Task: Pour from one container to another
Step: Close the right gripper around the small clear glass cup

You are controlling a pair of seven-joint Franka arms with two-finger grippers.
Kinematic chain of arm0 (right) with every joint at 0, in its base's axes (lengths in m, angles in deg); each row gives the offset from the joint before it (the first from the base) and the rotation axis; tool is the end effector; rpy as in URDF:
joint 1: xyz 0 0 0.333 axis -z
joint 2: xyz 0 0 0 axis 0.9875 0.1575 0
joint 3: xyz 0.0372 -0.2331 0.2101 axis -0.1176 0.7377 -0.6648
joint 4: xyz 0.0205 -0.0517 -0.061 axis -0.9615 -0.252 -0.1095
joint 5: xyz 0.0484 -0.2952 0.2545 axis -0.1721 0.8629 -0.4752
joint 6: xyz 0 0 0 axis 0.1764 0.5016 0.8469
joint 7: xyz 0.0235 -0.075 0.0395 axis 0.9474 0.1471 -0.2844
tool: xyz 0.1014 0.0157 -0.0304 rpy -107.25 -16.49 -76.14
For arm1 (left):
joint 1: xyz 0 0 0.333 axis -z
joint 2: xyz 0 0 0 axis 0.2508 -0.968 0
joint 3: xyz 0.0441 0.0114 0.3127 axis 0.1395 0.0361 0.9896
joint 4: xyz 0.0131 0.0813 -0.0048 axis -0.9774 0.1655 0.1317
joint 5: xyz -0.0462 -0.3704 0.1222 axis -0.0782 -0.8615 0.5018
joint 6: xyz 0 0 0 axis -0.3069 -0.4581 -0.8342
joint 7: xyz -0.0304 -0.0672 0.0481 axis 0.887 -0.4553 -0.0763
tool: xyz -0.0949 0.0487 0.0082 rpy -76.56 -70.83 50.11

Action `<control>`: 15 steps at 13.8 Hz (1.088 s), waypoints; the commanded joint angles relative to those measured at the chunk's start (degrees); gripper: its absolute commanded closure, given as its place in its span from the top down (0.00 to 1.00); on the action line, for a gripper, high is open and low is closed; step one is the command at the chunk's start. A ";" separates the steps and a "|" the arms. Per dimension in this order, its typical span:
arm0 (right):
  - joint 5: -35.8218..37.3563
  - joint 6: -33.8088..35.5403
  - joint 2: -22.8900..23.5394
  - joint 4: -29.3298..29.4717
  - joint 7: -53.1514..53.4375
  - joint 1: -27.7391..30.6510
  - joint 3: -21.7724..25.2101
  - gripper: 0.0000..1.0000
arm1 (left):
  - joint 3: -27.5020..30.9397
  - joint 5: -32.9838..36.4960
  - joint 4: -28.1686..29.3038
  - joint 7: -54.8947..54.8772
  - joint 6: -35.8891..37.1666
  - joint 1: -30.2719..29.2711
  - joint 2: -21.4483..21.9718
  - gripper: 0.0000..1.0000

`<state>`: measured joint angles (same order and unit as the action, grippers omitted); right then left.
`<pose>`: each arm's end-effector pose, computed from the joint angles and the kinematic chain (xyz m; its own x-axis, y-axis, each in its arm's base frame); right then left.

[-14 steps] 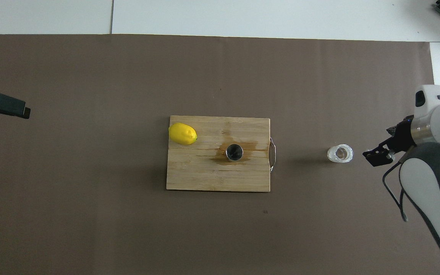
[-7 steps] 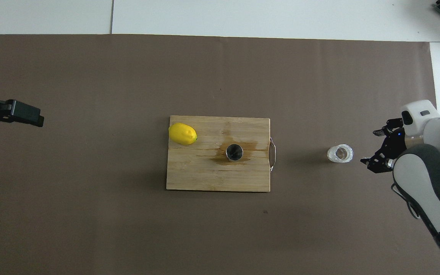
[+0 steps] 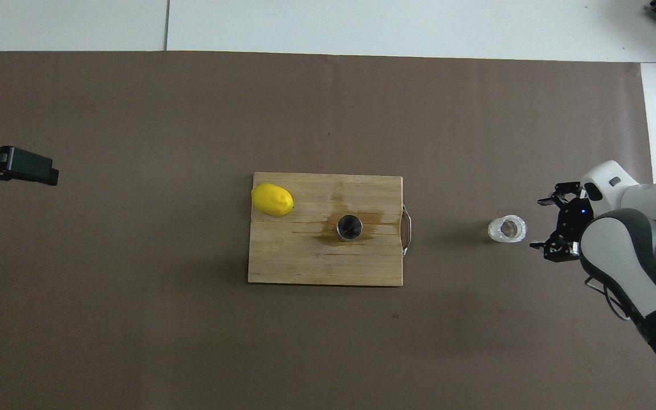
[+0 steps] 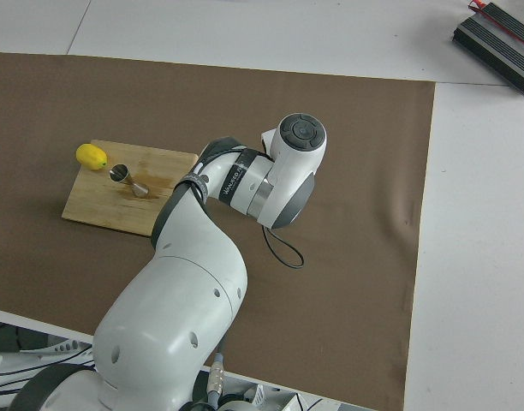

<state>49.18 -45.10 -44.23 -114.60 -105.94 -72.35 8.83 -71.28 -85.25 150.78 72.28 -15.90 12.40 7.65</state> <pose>0.5236 -0.0744 0.3359 0.2662 0.9352 0.2336 0.9638 -0.2621 -0.0490 0.5564 -0.0330 0.6354 0.9938 -0.1094 0.0178 -0.1099 -0.9934 0.0316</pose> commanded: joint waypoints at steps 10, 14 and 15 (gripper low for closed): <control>-12.19 -3.65 5.55 -2.24 -18.23 0.99 -0.57 1.00 | 1.06 3.22 0.69 0.03 0.95 1.85 1.51 1.00; -15.36 -4.44 6.00 -1.80 -19.48 -0.40 -1.10 1.00 | 1.94 0.33 1.30 -0.05 0.25 1.25 1.95 1.00; -15.63 -4.44 6.00 -1.89 -19.48 -0.93 -1.10 1.00 | 1.94 0.32 1.31 -0.05 0.08 1.24 1.95 1.00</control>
<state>35.86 -48.75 -38.32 -116.50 -123.93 -72.40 8.13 -70.12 -83.77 150.72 72.24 -15.65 13.38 8.15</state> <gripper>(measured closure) 0.000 0.000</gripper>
